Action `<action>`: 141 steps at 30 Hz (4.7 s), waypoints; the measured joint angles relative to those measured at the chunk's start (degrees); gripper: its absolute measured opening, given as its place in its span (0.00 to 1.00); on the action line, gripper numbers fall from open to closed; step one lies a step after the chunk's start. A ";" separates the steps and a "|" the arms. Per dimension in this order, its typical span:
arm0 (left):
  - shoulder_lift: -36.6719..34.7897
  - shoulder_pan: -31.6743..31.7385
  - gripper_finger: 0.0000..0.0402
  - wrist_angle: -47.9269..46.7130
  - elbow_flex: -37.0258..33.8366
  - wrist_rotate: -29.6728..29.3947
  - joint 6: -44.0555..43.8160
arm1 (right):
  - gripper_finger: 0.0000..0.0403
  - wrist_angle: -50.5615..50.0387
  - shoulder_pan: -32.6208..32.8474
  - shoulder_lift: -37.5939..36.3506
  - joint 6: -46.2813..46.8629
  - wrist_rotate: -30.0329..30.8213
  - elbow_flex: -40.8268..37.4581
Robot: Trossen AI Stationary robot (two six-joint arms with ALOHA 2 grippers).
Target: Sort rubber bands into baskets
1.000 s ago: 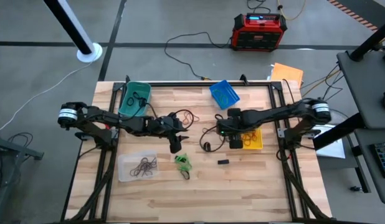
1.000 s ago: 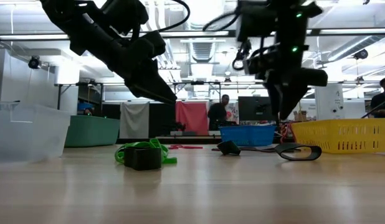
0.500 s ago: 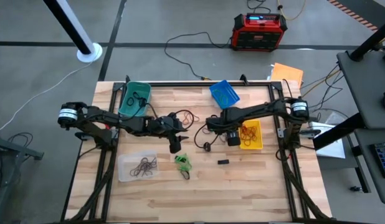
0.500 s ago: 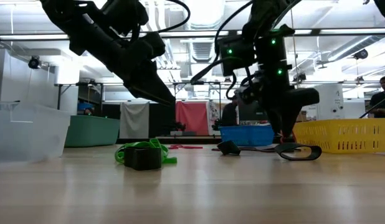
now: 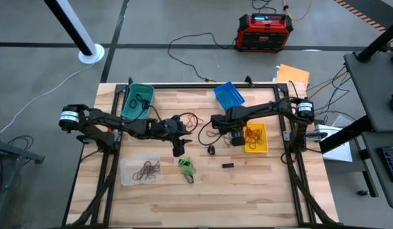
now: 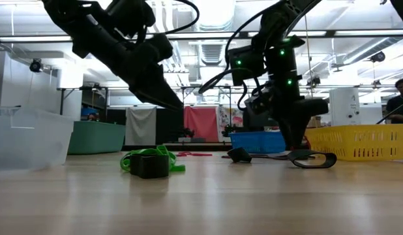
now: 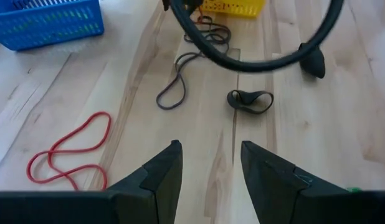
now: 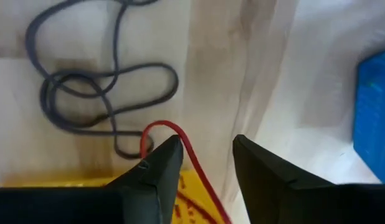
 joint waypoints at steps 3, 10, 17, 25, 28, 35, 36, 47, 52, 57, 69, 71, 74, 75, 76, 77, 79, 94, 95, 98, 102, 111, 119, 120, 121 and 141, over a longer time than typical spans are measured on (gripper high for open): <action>0.00 -0.09 0.37 -1.46 0.00 0.00 -0.02 | 0.29 0.35 -0.66 0.00 -1.08 -0.03 -0.24; -0.02 -0.33 0.37 -2.46 0.00 -0.02 -0.03 | 0.05 0.75 -0.81 -0.02 -1.72 -1.63 -0.37; -0.04 -0.33 0.37 -2.56 0.00 -0.02 -0.05 | 0.02 0.48 -0.92 -2.58 -1.51 -2.98 -0.37; -0.07 -0.33 0.37 -2.76 0.00 -0.02 -0.26 | 0.02 -3.39 -0.80 -12.52 4.55 -2.98 -0.37; -0.07 -0.33 0.37 -2.74 0.00 -0.02 -0.53 | 0.02 -8.62 -0.71 -16.82 10.86 -3.07 -0.37; -0.09 -0.33 0.37 -2.33 0.00 -0.02 -0.70 | 0.02 -20.51 0.27 -24.91 28.74 -6.01 -1.74; -0.09 -0.33 0.37 -2.26 0.00 0.00 -0.71 | 0.02 -20.54 0.46 -25.87 30.71 -6.01 -2.37; -0.09 -0.33 0.37 -2.28 0.00 0.00 -1.62 | 0.08 -18.98 0.54 -31.45 39.40 -6.04 -9.21; -0.09 -0.33 0.37 -2.25 0.00 0.00 -1.66 | 0.19 -15.93 0.54 -31.36 39.22 -5.95 -11.01; -0.09 -0.35 0.37 -1.29 0.00 0.00 -2.33 | 0.31 -10.95 0.54 -31.34 37.03 -5.14 -11.82; -0.09 -0.34 0.37 2.15 0.00 0.04 -2.67 | 0.41 30.93 3.94 -31.67 26.03 -3.81 -17.43; -0.09 -0.35 0.37 2.27 0.00 0.04 -2.67 | 0.40 45.96 6.34 -31.65 21.39 -3.84 -21.60; -0.09 -0.35 0.37 2.31 -0.02 0.04 -2.87 | 0.39 69.20 9.48 -30.85 12.81 -3.86 -29.11; -0.09 -0.34 0.37 2.30 -0.01 0.04 -2.87 | 0.38 75.91 10.27 -30.38 10.27 -3.83 -31.40; -0.09 -0.33 0.37 2.31 -0.01 0.04 -2.87 | 0.38 81.25 10.86 -30.08 8.15 -3.80 -33.52; -0.09 -0.35 0.37 2.32 0.00 0.04 -2.87 | 0.37 85.09 11.33 -30.00 6.70 -3.71 -35.28; -0.09 -0.34 0.37 2.37 0.00 0.04 -2.88 | 0.36 89.30 11.85 -30.12 6.09 -3.42 -37.54; 0.14 -1.11 0.37 11.69 0.33 3.35 -2.72 | 0.33 84.67 11.80 -36.13 9.62 -2.41 -38.99; 0.59 -1.13 0.37 12.48 0.33 3.39 -2.70 | 0.33 83.69 11.80 -36.82 9.90 -2.41 -38.99; 3.80 -1.22 0.37 14.15 1.42 4.72 -2.67 | 0.34 82.07 11.80 -38.35 10.73 -2.43 -38.99; 11.31 -1.87 0.37 13.33 6.59 4.92 -1.60 | 0.34 80.75 11.80 -39.87 10.83 -2.43 -38.97; 24.13 -2.21 0.37 4.19 18.52 4.74 2.11 | 0.33 75.74 11.80 -40.94 13.91 -2.43 -38.99; 25.62 -2.21 0.37 1.40 19.32 4.59 0.71 | 0.35 75.15 11.79 -40.29 14.30 -2.43 -39.14; 25.55 -2.21 0.37 0.53 19.16 4.55 0.02 | 0.35 75.35 11.78 -40.24 14.32 -2.43 -39.14; 25.55 -2.21 0.37 0.06 19.04 4.55 -0.58 | 0.35 75.35 11.78 -40.24 14.32 -2.43 -39.14; 25.66 -2.21 0.37 5.22 17.92 4.40 -4.20 | 0.34 75.33 11.78 -40.15 14.96 -2.43 -39.14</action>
